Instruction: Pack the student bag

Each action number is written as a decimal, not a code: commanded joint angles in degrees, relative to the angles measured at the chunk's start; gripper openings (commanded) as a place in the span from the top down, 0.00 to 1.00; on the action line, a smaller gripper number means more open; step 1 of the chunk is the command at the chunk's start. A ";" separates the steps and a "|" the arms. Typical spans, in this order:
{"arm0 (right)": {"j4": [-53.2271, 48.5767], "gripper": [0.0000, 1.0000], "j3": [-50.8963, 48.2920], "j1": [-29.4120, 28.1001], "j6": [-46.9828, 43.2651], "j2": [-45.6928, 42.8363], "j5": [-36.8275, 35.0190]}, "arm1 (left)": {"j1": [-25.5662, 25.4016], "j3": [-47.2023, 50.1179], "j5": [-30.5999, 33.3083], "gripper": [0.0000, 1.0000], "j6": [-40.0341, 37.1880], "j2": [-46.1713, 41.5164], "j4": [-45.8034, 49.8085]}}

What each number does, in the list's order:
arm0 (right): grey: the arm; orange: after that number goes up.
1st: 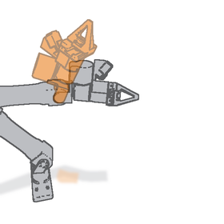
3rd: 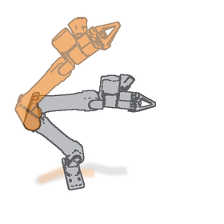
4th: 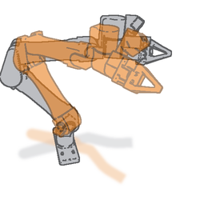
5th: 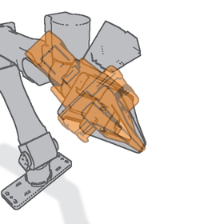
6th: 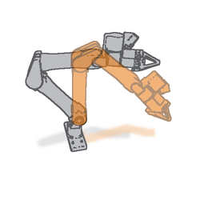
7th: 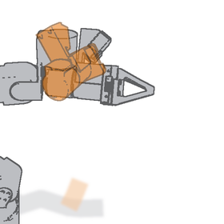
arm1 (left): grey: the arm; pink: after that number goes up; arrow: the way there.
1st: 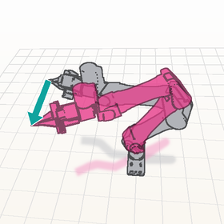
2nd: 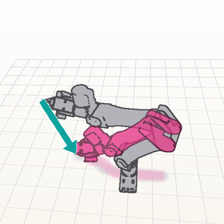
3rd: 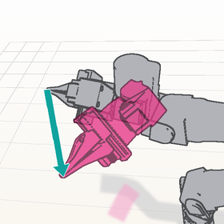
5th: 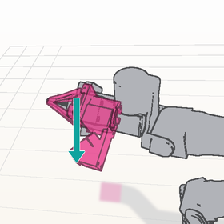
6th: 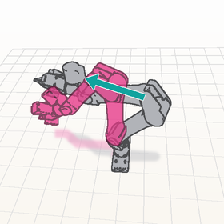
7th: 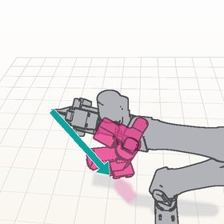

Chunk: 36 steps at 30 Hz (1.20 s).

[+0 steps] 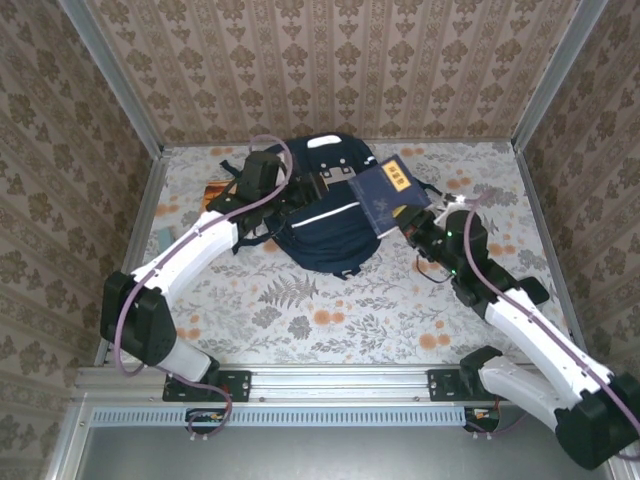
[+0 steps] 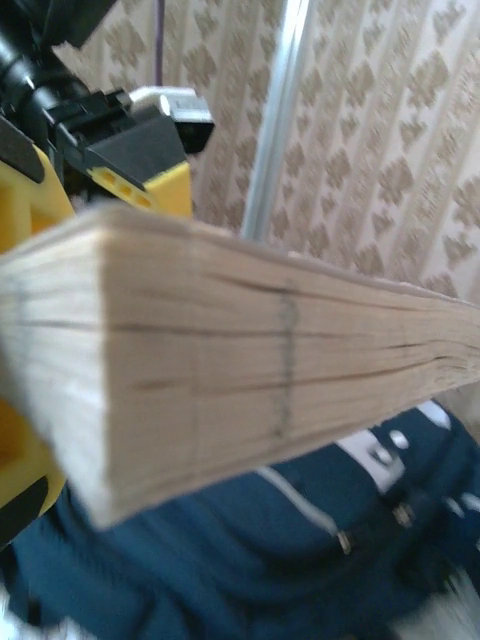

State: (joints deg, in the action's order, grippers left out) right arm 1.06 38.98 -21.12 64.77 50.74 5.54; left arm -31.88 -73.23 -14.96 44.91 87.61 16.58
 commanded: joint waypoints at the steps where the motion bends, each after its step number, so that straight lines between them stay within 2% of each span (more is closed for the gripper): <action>1: -12.00 0.98 -1.42 3.34 -6.00 -4.65 -2.17 | -0.95 -3.93 0.14 0.23 -17.53 3.75 10.15; 8: -20.28 0.99 -2.13 6.64 -8.55 -9.25 -3.06 | -6.56 -14.34 6.88 0.20 -34.61 14.99 20.98; 12: -19.97 1.00 -3.07 6.88 -7.77 -9.48 -2.90 | -10.43 -22.76 13.95 0.15 -39.82 22.34 27.90; 17: -19.41 1.00 -4.00 7.06 -6.87 -9.19 -2.11 | -12.42 -29.57 18.73 0.14 -42.16 30.05 31.42; 25: -19.68 1.00 -5.05 7.18 -5.89 -9.44 -1.37 | -12.51 -38.58 24.06 0.24 -45.17 38.97 36.84; 36: -17.45 1.00 -6.11 7.20 -5.80 -9.39 0.04 | -13.54 -41.11 29.31 0.41 -47.87 42.52 37.91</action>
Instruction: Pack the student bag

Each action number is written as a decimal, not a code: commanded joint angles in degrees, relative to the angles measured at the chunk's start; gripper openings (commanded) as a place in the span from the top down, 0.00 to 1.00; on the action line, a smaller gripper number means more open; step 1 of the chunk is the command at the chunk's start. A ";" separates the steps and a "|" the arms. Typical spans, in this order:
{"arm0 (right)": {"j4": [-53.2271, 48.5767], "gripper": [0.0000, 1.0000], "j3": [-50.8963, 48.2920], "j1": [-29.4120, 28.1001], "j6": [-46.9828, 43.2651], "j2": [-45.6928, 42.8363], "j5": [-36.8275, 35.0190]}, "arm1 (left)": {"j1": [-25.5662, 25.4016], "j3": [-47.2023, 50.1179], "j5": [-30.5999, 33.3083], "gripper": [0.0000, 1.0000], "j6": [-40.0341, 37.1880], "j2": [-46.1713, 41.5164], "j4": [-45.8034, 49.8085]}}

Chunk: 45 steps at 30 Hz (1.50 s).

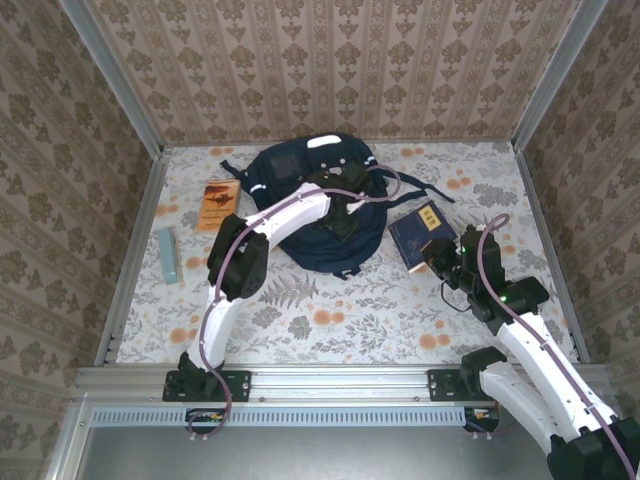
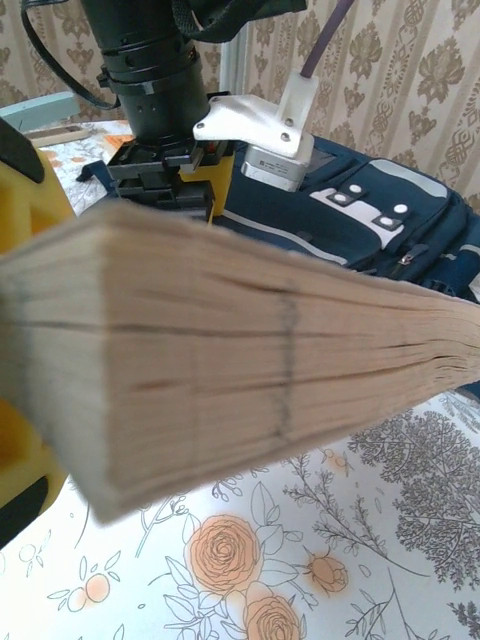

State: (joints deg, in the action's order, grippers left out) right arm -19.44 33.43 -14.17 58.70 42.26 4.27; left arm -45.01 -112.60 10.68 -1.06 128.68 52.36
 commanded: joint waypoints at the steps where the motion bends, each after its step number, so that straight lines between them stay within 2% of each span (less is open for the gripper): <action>1: 3.12 1.00 -0.48 0.23 0.20 -0.82 1.26 | -0.58 -1.95 4.18 0.43 -2.01 1.60 2.15; 4: 2.98 0.99 -0.25 0.26 0.05 -0.47 1.64 | -0.91 -2.46 4.92 0.49 -2.11 2.18 2.14; 14: 1.52 0.99 -0.22 0.33 -0.14 -1.73 0.79 | -2.09 -4.67 8.05 0.80 -2.80 1.44 1.11; 19: -0.63 0.99 0.79 0.46 -1.15 -2.69 -0.61 | -3.40 -4.16 8.93 0.89 -3.86 -2.91 -2.83; 23: -2.83 0.99 1.68 0.45 -2.30 -3.97 -2.15 | -4.40 -1.67 10.28 0.93 -4.13 -8.79 -8.24; 27: -3.05 0.99 1.90 0.44 -3.08 -4.91 -1.82 | -5.19 2.80 13.23 0.93 -4.17 -15.28 -14.85; 33: 3.75 0.99 0.50 0.38 -3.40 -4.82 6.50 | -6.73 7.23 16.02 0.94 -4.73 -21.71 -22.41; 38: 10.13 0.99 -1.30 -0.28 -1.82 -4.43 11.67 | -7.96 7.83 17.53 0.94 -5.00 -22.99 -26.33; 45: 12.97 0.99 -3.68 -2.58 0.90 -3.05 11.05 | -8.29 5.37 12.68 0.95 -0.69 -20.94 -25.72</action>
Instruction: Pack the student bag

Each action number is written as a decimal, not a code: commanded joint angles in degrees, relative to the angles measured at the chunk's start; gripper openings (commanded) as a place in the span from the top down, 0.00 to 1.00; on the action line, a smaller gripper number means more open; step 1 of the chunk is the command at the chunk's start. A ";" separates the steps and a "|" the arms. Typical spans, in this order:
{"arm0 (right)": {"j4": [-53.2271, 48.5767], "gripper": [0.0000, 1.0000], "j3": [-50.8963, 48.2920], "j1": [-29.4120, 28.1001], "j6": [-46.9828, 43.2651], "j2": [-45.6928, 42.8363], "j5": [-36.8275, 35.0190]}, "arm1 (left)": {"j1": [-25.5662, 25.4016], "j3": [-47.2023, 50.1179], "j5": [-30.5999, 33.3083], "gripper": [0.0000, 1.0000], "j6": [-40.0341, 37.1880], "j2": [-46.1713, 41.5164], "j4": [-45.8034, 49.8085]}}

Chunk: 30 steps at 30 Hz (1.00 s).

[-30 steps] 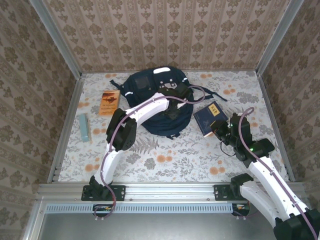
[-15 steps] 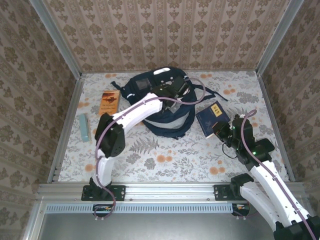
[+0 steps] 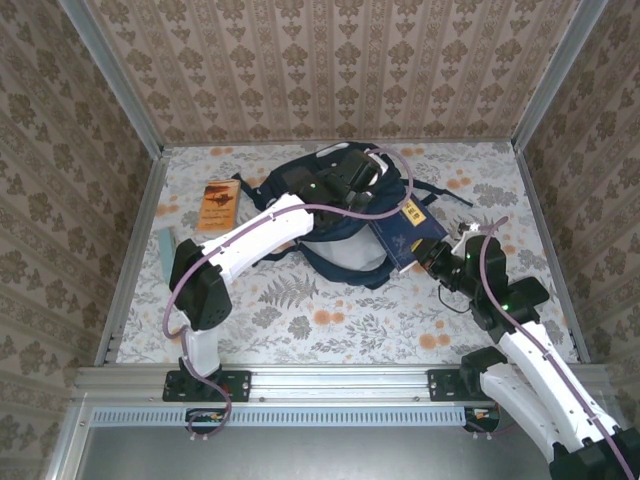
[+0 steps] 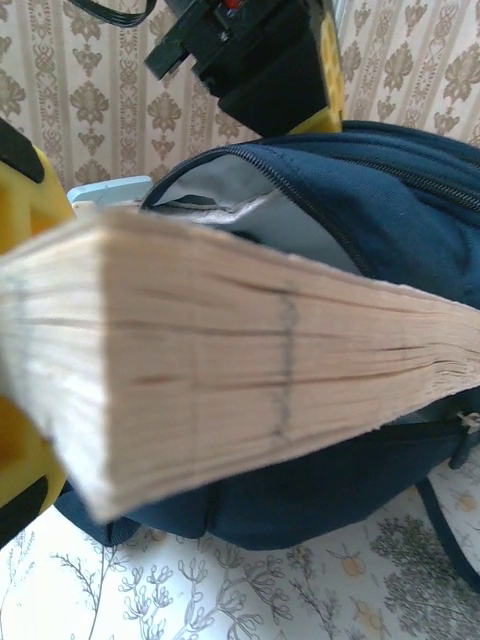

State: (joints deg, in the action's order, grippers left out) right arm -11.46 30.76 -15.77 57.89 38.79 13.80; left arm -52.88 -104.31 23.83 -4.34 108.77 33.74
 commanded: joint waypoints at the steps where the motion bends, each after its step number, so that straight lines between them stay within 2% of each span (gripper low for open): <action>1: 5.54 0.99 -1.48 -1.50 2.40 0.92 1.24 | -0.55 -3.24 -0.94 0.95 3.03 -0.80 -7.06; 10: 19.32 0.98 -4.02 -5.73 8.63 9.26 -0.93 | -0.63 -6.58 -7.06 0.95 4.91 -0.14 -4.19; 18: 30.20 0.98 -3.06 -8.20 11.23 17.91 -6.79 | -0.69 -6.44 -7.44 0.97 5.73 -2.12 -3.85; 30: 37.38 0.99 5.15 -10.06 14.11 34.78 -13.83 | -0.75 -5.91 -7.91 1.00 7.14 -4.62 -3.77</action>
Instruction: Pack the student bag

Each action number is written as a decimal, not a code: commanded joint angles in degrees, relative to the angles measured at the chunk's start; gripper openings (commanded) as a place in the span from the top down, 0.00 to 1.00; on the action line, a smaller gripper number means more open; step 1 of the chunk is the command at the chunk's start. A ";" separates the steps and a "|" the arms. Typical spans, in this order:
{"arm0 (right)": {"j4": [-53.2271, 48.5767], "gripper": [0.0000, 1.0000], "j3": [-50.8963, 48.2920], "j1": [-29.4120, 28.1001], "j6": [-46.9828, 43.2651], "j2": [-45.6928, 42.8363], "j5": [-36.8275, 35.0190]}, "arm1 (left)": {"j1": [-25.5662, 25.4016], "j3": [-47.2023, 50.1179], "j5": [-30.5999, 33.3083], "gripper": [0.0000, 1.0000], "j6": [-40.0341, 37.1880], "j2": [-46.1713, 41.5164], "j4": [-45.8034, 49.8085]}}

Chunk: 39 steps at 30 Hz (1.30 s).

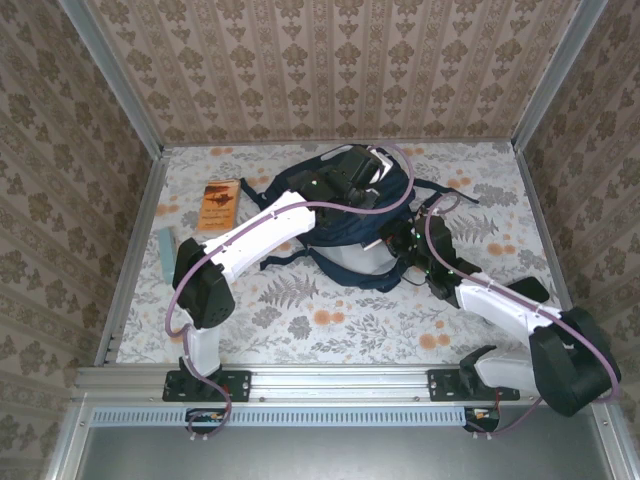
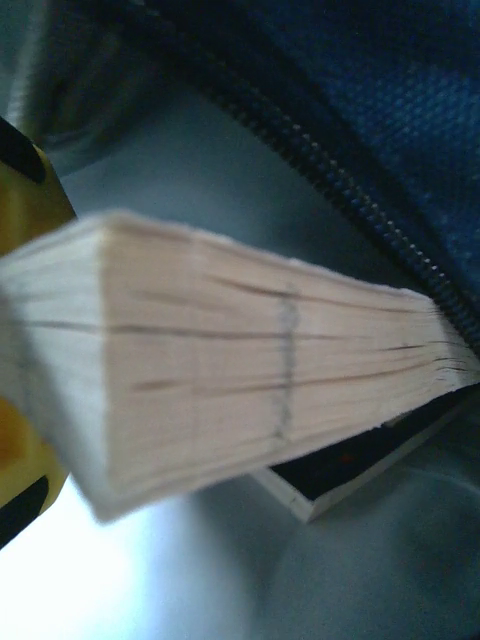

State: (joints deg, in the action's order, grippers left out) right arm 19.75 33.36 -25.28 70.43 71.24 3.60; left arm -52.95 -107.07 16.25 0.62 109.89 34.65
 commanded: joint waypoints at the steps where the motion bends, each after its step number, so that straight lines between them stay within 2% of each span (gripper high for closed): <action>1: 6.77 0.99 2.96 -0.67 2.29 3.86 -3.84 | -0.72 -3.15 -0.32 1.00 2.41 -5.78 -4.68; 17: 20.59 0.96 8.24 -2.58 7.00 25.50 -6.79 | -0.62 -3.68 -1.63 1.00 3.15 -5.38 -4.25; 21: 20.16 0.89 12.79 -2.50 8.54 31.16 -6.44 | -0.43 -3.59 -1.22 1.00 3.21 -5.38 -3.83; 24: 18.66 0.64 14.18 -2.41 8.92 32.17 -4.90 | -0.07 -3.42 -1.03 1.00 3.35 -5.32 -3.30; 27: 14.23 0.39 13.10 -2.26 9.85 29.58 -5.52 | 0.71 -3.29 -1.36 1.00 4.12 -5.05 -2.75; 28: 12.39 0.34 12.76 -2.10 10.38 28.63 -5.28 | 0.98 -3.24 -1.48 1.00 4.26 -4.96 -2.67; 30: 9.54 0.29 11.97 -1.89 10.94 26.48 -4.36 | 1.38 -3.24 -1.59 1.00 4.60 -4.68 -2.88; 34: 5.82 0.31 10.11 -1.88 12.67 21.98 -2.29 | 2.13 -3.40 -2.02 1.00 5.37 -4.25 -3.29; 39: 0.46 0.62 6.09 -1.88 14.56 15.03 -1.62 | 2.89 -3.08 -2.88 1.00 6.54 -4.14 -3.28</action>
State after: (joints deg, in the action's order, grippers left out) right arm 25.23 41.74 -27.40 82.78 90.41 0.93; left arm -51.16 -107.07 12.93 4.78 109.45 34.74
